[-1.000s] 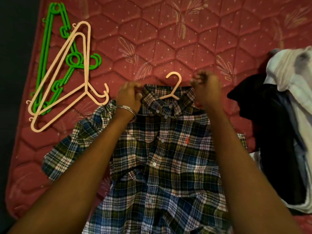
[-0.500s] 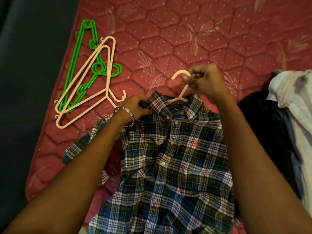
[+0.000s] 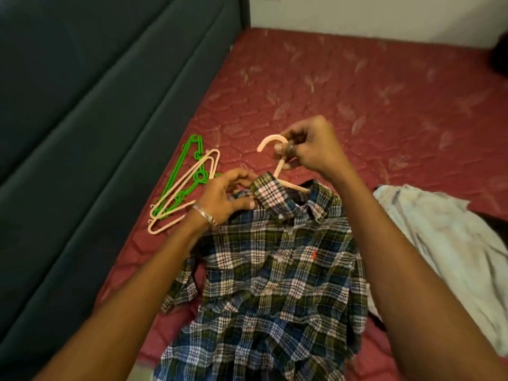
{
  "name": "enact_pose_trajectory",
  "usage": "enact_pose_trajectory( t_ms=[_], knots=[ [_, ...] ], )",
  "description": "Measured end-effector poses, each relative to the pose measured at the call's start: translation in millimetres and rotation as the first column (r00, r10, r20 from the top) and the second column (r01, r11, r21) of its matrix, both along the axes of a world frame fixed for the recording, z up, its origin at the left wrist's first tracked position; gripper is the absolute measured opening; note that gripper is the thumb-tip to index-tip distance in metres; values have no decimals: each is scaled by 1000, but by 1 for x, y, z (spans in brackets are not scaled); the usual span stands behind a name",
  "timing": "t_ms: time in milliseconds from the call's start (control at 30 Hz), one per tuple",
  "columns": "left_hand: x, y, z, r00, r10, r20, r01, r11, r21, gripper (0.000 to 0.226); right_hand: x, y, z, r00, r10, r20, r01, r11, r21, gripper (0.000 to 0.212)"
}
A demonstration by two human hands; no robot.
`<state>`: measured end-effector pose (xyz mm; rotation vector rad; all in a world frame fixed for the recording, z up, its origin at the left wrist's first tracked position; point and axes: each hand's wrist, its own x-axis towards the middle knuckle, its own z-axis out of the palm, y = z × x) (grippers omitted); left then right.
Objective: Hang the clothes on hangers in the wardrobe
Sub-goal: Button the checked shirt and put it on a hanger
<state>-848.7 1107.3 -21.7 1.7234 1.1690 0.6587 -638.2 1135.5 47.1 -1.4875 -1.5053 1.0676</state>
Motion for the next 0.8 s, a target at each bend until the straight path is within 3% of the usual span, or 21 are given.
enact_pose_trajectory(
  t_ms=[100, 200, 333, 433, 500, 533, 633, 733, 767, 800],
  knots=[
    [-34, -17, 44, 916, 7, -402, 96, 967, 236, 63, 5, -15, 51, 991, -133, -34, 136, 983, 122, 14],
    [-74, -27, 86, 790, 105, -604, 106, 947, 303, 54, 10, -31, 105, 968, -236, -89, 251, 936, 247, 14],
    [-104, -40, 147, 793, 339, -507, -37, 856, 515, 45, 13, -47, 170, 935, -347, -72, 338, 813, 474, 4],
    [-119, -51, 179, 774, 524, -356, -76, 635, 769, 45, 22, -58, 198, 890, -449, -79, 403, 695, 595, 11],
    [-122, -67, 188, 746, 583, -321, -66, 544, 836, 48, 18, -73, 218, 883, -458, -109, 418, 658, 627, 8],
    [-122, -74, 189, 749, 567, -344, -59, 574, 817, 54, 14, -79, 225, 890, -444, -107, 406, 662, 630, 8],
    [-131, -99, 194, 842, 352, -409, -28, 786, 618, 60, -6, -98, 239, 952, -307, -17, 251, 744, 619, 5],
    [-131, -108, 221, 914, 400, -74, -299, 784, 544, 31, -34, -110, 245, 996, -93, -7, 84, 866, 494, 6],
    [-125, -104, 230, 922, 385, -41, -313, 803, 507, 25, -45, -113, 247, 999, -47, -1, 41, 876, 481, 6],
    [-118, -104, 242, 931, 338, -136, -234, 840, 490, 26, -55, -115, 251, 1000, -22, 22, 8, 867, 497, 6]
  ],
)
